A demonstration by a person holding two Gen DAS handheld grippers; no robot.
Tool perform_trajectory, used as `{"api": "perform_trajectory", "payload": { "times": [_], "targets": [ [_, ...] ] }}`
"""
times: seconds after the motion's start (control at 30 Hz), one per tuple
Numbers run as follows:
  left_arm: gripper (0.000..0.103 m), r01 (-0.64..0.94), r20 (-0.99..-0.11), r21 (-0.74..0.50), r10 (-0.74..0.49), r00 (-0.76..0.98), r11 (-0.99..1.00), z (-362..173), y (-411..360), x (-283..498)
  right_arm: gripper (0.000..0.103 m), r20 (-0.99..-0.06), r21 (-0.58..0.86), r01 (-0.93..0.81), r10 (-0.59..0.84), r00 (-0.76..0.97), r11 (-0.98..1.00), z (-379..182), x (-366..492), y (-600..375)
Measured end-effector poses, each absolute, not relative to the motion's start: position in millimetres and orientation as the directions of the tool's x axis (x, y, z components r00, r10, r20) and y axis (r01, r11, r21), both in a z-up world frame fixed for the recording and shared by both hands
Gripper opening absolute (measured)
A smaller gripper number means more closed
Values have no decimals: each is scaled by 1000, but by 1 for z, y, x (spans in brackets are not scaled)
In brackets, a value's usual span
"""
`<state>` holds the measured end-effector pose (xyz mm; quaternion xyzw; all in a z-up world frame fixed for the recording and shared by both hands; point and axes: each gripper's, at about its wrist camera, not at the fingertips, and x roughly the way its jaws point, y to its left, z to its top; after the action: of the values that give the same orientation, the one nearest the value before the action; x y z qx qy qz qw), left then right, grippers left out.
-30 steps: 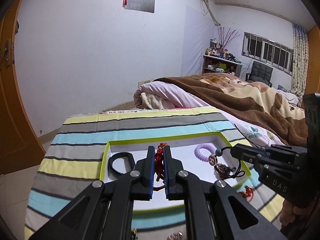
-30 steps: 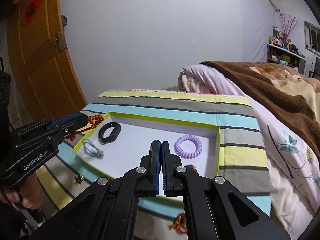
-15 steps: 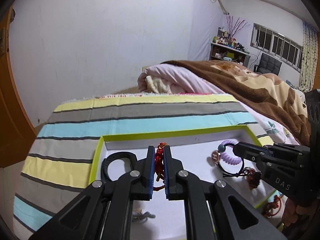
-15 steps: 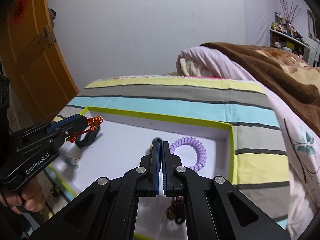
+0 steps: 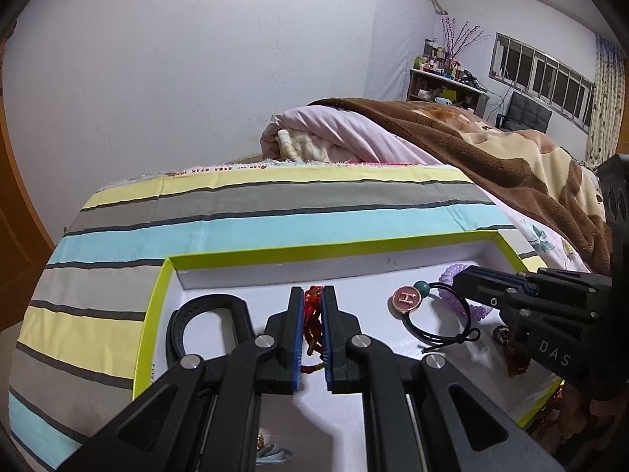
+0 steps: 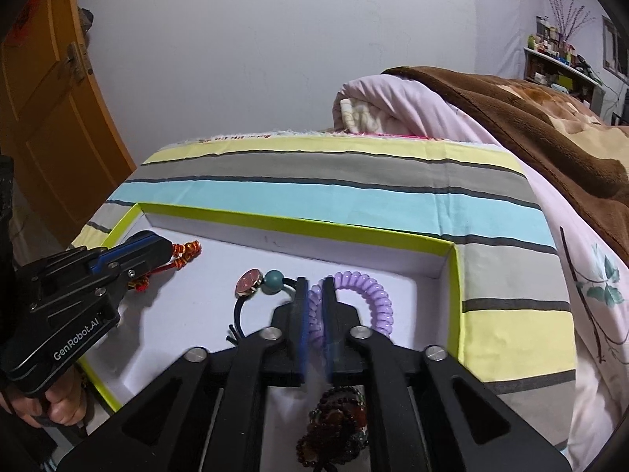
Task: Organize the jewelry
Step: 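Lower both tools into the lime-green box and open them to release the items, then lift both open tools out of the box back over the bed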
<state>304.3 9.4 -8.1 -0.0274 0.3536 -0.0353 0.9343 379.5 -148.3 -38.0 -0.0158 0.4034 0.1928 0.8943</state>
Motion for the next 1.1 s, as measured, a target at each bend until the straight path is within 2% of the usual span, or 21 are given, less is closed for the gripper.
{"api": "perform_trajectory", "payload": {
  "times": [0.1, 0.2, 0.47, 1.1],
  "targets": [
    [12, 57, -653, -82, -97, 751, 995, -5, 9, 302, 14, -716, 126, -356, 333, 614, 926, -31, 375, -150],
    [19, 65, -644, -98, -113, 757, 993, 0, 11, 298, 14, -707, 128, -353, 335, 623, 927, -24, 369, -153],
    [20, 67, -610, -107, -119, 784, 992, 24, 12, 267, 15, -669, 107, -358, 334, 664, 927, 2, 324, -161],
    [25, 32, -516, -90, -74, 854, 995, 59, 6, 133, 15, -586, 82, -362, 339, 736, 928, 36, 185, -179]
  ]
}}
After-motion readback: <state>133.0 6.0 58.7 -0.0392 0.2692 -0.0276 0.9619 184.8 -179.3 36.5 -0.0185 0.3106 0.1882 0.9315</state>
